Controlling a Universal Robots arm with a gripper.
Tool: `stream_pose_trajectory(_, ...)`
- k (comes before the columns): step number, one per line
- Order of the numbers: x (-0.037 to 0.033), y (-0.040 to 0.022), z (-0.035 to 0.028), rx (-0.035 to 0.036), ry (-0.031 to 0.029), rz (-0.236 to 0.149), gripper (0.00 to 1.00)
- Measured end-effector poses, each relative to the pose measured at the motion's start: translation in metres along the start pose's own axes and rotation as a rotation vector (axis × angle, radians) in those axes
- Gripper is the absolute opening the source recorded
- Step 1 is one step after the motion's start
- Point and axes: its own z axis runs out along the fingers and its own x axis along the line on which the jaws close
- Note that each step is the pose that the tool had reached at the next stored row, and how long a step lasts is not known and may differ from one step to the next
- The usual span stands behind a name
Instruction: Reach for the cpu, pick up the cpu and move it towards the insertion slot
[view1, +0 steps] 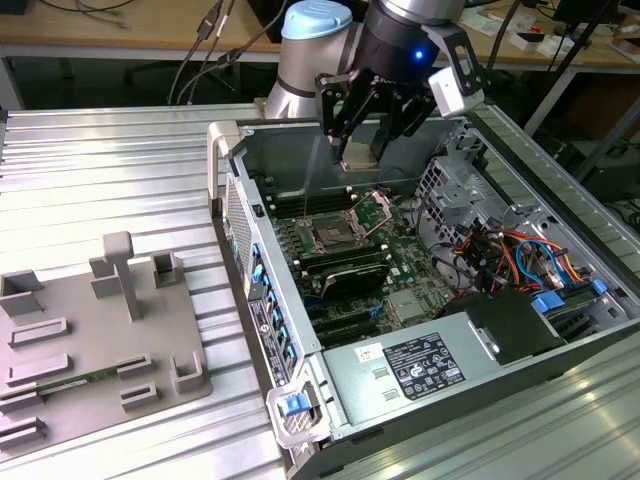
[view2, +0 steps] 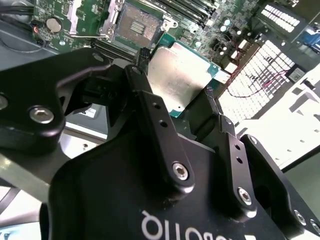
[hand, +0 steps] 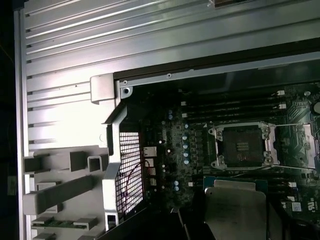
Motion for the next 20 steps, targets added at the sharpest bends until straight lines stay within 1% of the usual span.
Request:
stream_pose_trajectory(3, -0.001, 0.0012, -0.0002, -0.0001, -0.0015, 0.006, 0.55)
stream_pose_trajectory(4, -0.001, 0.0017, -0.0006, -0.0004, -0.0031, 0.009, 0.55)
stream_pose_trajectory(5, -0.0011, 0.0023, -0.0016, -0.0007, -0.0057, 0.012, 0.55)
stream_pose_trajectory(6, -0.0012, 0.0029, -0.0028, -0.001, -0.0095, 0.016, 0.55)
stream_pose_trajectory(8, -0.0012, 0.0037, -0.0049, -0.0015, -0.0132, 0.022, 0.55)
stream_pose_trajectory(12, -0.001, 0.0061, -0.0104, -0.0035, -0.0314, 0.039, 0.55)
stream_pose_trajectory(13, -0.0016, 0.0072, -0.015, -0.0036, -0.033, 0.04, 0.55)
stream_pose_trajectory(14, -0.0026, 0.0084, -0.0188, -0.0035, -0.0331, 0.04, 0.55)
stream_pose_trajectory(15, -0.0035, 0.0091, -0.0199, -0.0036, -0.0331, 0.04, 0.55)
stream_pose_trajectory(16, -0.005, 0.0096, -0.02, -0.0038, -0.0332, 0.04, 0.55)
stream_pose_trajectory(17, -0.0087, 0.0114, -0.0201, -0.0035, -0.0325, 0.039, 0.55)
stream_pose_trajectory(19, -0.0102, 0.0137, -0.02, -0.0032, -0.0305, 0.03, 0.55)
stream_pose_trajectory(20, -0.0101, 0.0139, -0.02, -0.0032, -0.0292, 0.011, 0.55)
